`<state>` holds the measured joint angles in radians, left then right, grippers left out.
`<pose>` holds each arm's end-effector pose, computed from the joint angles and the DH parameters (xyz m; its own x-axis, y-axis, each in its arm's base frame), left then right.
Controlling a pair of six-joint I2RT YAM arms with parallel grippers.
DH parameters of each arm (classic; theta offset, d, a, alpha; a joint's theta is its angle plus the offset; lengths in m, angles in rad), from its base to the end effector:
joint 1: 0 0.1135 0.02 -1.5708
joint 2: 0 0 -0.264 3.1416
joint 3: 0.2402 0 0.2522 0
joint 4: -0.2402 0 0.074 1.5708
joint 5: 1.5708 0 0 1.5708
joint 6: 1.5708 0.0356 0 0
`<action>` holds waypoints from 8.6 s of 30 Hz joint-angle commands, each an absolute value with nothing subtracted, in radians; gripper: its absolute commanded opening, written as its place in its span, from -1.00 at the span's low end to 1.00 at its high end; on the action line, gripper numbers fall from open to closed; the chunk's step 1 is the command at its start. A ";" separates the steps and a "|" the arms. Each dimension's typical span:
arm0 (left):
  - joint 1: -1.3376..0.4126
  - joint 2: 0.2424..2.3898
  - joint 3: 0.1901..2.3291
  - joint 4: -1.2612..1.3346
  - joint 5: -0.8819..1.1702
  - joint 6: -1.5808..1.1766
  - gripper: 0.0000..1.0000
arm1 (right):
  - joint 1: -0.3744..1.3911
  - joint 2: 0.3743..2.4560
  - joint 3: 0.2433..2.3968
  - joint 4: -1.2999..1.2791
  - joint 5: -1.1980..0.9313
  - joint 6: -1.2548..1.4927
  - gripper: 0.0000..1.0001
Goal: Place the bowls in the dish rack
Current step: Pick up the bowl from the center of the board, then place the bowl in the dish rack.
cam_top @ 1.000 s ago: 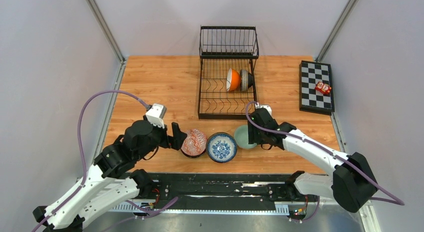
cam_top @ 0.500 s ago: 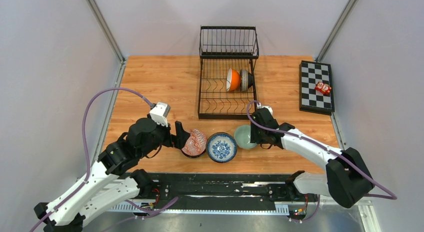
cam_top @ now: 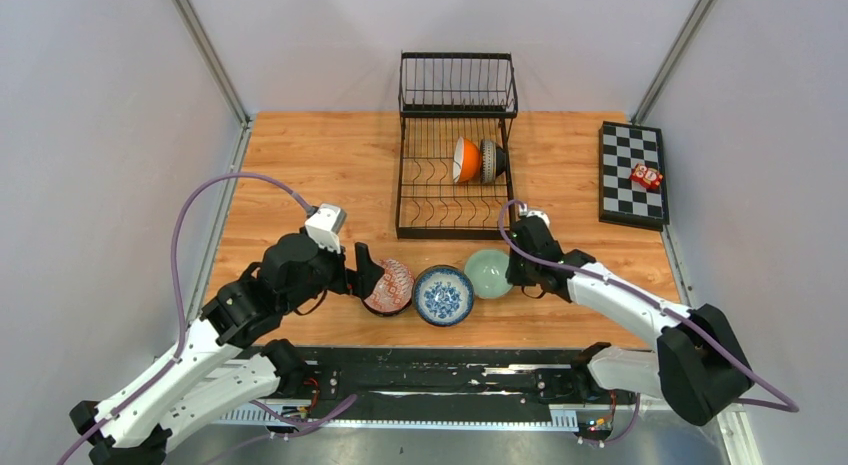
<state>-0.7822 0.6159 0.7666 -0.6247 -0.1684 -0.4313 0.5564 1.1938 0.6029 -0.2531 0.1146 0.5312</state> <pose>0.0998 -0.0907 0.3123 -0.5404 -0.0440 -0.8403 0.3998 0.8653 -0.3025 0.1994 0.1192 0.1906 -0.7802 0.1074 -0.6162 -0.0753 0.9619 0.2629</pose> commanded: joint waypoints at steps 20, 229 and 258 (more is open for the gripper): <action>-0.784 0.738 0.917 -0.539 -0.053 -0.403 1.00 | 0.670 0.912 0.841 -0.550 0.485 0.390 -0.95; -0.790 0.550 0.803 -0.355 -0.248 -0.470 0.59 | 1.172 1.067 1.145 -0.060 0.486 0.156 -0.95; -0.790 0.368 0.767 -0.671 -0.255 -0.287 0.65 | 0.845 1.671 1.389 0.072 0.502 0.153 -0.95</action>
<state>-0.7940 0.3916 0.7902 -0.6537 -0.2741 -0.3023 0.8841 1.6264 1.3190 -0.0296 0.4896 0.1642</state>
